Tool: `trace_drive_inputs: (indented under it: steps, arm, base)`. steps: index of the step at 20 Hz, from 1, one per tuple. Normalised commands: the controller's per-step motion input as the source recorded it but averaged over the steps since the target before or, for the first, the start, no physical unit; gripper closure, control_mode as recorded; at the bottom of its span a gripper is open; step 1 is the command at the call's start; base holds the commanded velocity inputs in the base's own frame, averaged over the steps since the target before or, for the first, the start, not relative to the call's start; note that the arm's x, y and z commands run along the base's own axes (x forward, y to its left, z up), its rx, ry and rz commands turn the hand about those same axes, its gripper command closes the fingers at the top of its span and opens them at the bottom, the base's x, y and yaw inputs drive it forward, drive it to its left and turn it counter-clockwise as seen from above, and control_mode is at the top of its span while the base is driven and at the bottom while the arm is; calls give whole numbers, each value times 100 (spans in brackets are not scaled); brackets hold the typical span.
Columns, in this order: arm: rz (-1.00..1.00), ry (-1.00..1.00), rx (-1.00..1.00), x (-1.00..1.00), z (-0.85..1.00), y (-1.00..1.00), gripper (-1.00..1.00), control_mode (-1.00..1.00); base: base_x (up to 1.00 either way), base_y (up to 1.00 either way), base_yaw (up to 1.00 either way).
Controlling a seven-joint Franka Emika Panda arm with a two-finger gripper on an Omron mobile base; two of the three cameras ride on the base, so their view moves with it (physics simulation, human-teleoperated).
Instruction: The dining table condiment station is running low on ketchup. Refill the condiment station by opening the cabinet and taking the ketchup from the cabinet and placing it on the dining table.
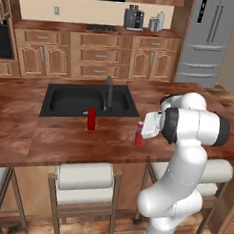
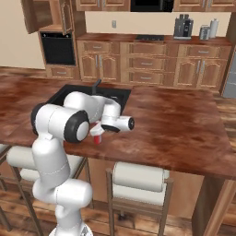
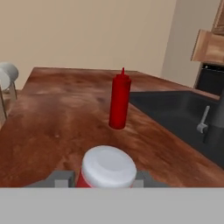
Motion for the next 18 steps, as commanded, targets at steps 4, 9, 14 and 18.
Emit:
trace_drive_inputs:
  steps: [4, 9, 14, 18]
  arm:
    - [3, -6, 0, -31, -26, 0, 100, -100]
    - [1, -7, -1, -23, -19, 0, -100, -100]
    - [1, -2, 0, -2, -7, 0, -100, -100]
    - [0, 0, 0, 12, 0, 0, -100, -100]
  base:
    - [0, 0, 0]
    - [0, 0, 0]
    - [0, 0, 0]
    - [0, 0, 0]
